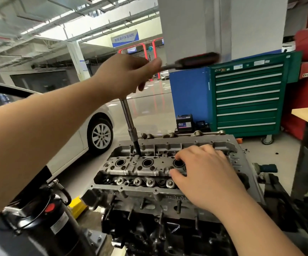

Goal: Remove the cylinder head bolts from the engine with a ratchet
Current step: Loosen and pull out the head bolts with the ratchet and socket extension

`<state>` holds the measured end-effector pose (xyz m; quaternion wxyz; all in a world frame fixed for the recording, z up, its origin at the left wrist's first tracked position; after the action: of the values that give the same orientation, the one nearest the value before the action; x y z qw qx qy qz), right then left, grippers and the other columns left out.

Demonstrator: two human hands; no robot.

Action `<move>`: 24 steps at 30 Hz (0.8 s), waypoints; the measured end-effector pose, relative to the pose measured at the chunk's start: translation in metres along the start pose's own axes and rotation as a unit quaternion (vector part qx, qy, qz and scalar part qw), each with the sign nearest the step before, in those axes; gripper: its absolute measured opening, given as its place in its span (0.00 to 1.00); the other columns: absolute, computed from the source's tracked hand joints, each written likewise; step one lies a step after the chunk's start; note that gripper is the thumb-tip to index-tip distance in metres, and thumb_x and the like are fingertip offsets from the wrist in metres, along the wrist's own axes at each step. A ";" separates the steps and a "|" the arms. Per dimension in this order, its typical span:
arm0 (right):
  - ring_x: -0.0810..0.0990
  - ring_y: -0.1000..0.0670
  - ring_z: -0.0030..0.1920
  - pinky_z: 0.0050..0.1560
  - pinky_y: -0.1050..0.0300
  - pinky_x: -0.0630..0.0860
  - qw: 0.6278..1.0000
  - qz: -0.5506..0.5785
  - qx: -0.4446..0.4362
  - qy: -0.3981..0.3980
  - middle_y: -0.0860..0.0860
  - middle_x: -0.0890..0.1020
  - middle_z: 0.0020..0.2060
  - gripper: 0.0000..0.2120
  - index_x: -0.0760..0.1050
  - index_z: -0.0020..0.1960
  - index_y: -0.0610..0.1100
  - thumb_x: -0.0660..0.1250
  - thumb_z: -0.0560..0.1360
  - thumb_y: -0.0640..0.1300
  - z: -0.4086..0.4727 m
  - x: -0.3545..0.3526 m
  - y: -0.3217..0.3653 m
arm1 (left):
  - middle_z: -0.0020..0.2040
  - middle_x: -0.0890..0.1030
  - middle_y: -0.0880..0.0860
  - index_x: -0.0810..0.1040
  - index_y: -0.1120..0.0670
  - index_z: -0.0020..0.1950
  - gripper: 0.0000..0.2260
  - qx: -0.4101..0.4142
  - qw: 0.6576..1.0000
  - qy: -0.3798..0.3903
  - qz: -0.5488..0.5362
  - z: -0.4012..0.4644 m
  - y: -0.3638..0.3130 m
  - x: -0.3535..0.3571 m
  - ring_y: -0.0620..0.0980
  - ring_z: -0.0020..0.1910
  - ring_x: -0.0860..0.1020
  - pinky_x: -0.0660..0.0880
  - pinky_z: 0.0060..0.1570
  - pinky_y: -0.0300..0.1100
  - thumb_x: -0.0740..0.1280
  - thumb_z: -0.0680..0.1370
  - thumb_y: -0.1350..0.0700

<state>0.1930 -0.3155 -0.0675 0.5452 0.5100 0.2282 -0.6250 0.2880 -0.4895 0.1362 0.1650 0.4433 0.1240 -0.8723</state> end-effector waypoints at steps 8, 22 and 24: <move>0.70 0.49 0.66 0.69 0.43 0.69 1.000 -0.012 0.001 0.015 0.59 0.77 0.64 0.25 0.71 0.70 0.60 0.53 0.78 0.69 0.003 0.001 0.003 | 0.33 0.83 0.54 0.83 0.55 0.40 0.40 -0.065 0.997 -0.029 0.012 -0.003 0.014 -0.002 0.52 0.31 0.80 0.81 0.46 0.51 0.50 0.77 0.22; 0.70 0.50 0.67 0.70 0.44 0.68 1.000 -0.012 -0.002 0.013 0.60 0.77 0.65 0.25 0.71 0.69 0.60 0.53 0.78 0.69 0.002 0.001 0.002 | 0.30 0.78 0.56 0.84 0.54 0.37 0.37 0.122 0.982 0.089 -0.113 -0.029 0.007 -0.021 0.54 0.29 0.74 0.69 0.34 0.45 0.60 0.72 0.20; 0.70 0.50 0.67 0.70 0.43 0.69 1.000 -0.012 0.000 0.014 0.60 0.77 0.65 0.25 0.71 0.70 0.60 0.53 0.78 0.69 0.002 0.001 0.002 | 0.34 0.83 0.54 0.85 0.52 0.40 0.35 0.023 0.997 0.051 -0.061 -0.026 0.013 -0.019 0.54 0.34 0.80 0.73 0.38 0.44 0.58 0.74 0.21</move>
<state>0.1944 -0.3178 -0.0670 0.5344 0.5156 0.2422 -0.6244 0.3231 -0.4887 0.1358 0.0945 0.4825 0.1395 -0.8596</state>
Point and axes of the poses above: each hand's wrist, its own z-axis towards the middle knuckle, its own x-axis out of the palm, y = z × x, the point moved 3 cm from there along z, towards the middle knuckle
